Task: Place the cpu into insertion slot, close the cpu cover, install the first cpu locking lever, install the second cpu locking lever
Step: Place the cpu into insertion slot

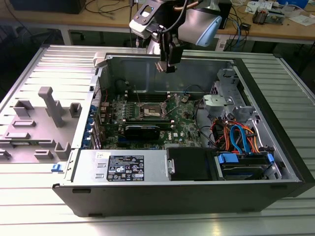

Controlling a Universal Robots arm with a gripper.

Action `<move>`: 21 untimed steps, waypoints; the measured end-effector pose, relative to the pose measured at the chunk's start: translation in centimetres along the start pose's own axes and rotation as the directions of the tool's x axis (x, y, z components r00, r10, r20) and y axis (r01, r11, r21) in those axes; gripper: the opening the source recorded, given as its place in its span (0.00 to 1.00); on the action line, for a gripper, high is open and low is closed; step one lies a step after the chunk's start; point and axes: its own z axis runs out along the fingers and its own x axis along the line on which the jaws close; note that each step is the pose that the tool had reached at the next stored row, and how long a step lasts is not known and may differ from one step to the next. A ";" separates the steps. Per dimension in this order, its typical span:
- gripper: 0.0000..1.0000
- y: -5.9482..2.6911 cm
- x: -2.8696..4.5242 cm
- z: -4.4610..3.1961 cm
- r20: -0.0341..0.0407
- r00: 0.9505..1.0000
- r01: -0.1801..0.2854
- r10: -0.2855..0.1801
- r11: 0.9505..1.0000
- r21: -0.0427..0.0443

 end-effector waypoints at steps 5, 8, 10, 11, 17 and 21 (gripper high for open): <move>0.54 0.00 0.00 0.02 0.002 1.000 -0.021 0.021 1.000 0.000; 0.54 0.00 0.00 0.02 0.003 0.999 -0.039 0.039 0.999 -0.001; 0.54 0.00 0.00 0.03 0.004 0.999 -0.048 0.048 0.999 -0.001; 0.54 0.00 0.00 0.03 0.004 0.999 -0.053 0.053 0.999 -0.001; 0.54 0.00 0.00 0.03 0.005 0.998 -0.056 0.056 0.998 -0.001; 0.54 0.00 0.00 0.03 0.005 0.998 -0.057 0.057 0.998 -0.001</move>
